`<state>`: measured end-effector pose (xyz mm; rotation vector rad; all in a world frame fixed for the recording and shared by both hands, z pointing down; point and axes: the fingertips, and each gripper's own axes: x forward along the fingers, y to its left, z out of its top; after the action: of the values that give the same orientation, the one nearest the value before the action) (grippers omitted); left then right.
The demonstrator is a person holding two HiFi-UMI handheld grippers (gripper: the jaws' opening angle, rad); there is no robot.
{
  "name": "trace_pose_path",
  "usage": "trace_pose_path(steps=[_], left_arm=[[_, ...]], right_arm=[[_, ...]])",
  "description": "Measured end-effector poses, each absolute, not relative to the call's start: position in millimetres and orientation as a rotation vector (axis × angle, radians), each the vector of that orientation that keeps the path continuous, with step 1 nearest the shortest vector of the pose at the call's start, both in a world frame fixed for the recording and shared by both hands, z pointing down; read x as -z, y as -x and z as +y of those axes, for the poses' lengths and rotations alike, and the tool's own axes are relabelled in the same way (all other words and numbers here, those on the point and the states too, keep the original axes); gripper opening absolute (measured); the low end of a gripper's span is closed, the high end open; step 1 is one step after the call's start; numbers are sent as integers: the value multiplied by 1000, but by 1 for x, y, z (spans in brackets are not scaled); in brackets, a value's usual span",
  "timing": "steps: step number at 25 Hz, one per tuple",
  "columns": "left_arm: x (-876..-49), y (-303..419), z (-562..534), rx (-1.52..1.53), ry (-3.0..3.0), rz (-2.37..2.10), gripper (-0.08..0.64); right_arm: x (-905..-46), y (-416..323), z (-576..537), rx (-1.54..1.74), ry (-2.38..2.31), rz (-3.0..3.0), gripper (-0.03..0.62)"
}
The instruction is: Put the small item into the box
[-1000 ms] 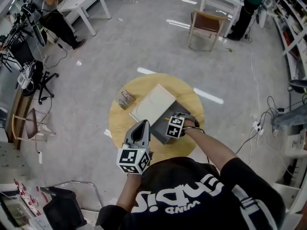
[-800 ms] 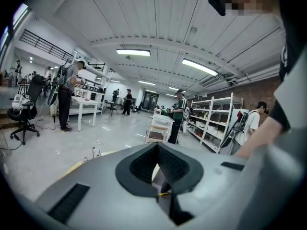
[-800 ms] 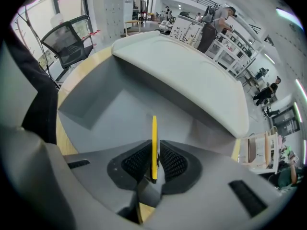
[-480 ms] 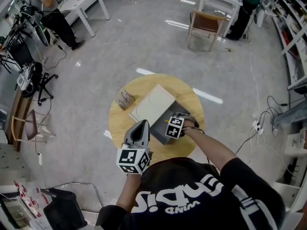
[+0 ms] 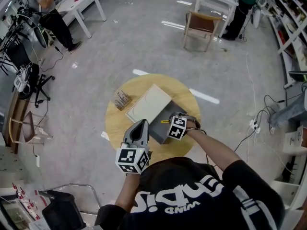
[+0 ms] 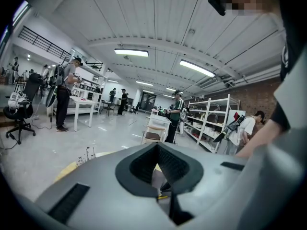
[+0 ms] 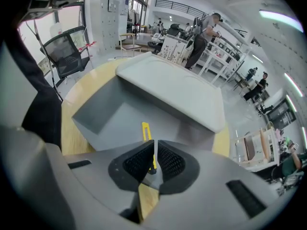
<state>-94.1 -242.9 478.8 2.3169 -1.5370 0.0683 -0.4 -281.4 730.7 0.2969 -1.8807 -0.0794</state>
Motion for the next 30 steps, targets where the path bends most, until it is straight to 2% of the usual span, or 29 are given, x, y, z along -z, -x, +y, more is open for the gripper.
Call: trace_pose_path(steps=[10,22,30], left_arm=[[-473,84,-237,-57,-2348,-1514,5],[-469,63,-223,-64,-2405,-1451,5],[-472,55,-214,-87,-2436,-1431,5]], right_arm=[[-636,0,-276,35,-501,-2119,14],[-510,-34,-251,-88,-944,-2508,12],[-485,-62,-229,-138,-1225,-2647,12]])
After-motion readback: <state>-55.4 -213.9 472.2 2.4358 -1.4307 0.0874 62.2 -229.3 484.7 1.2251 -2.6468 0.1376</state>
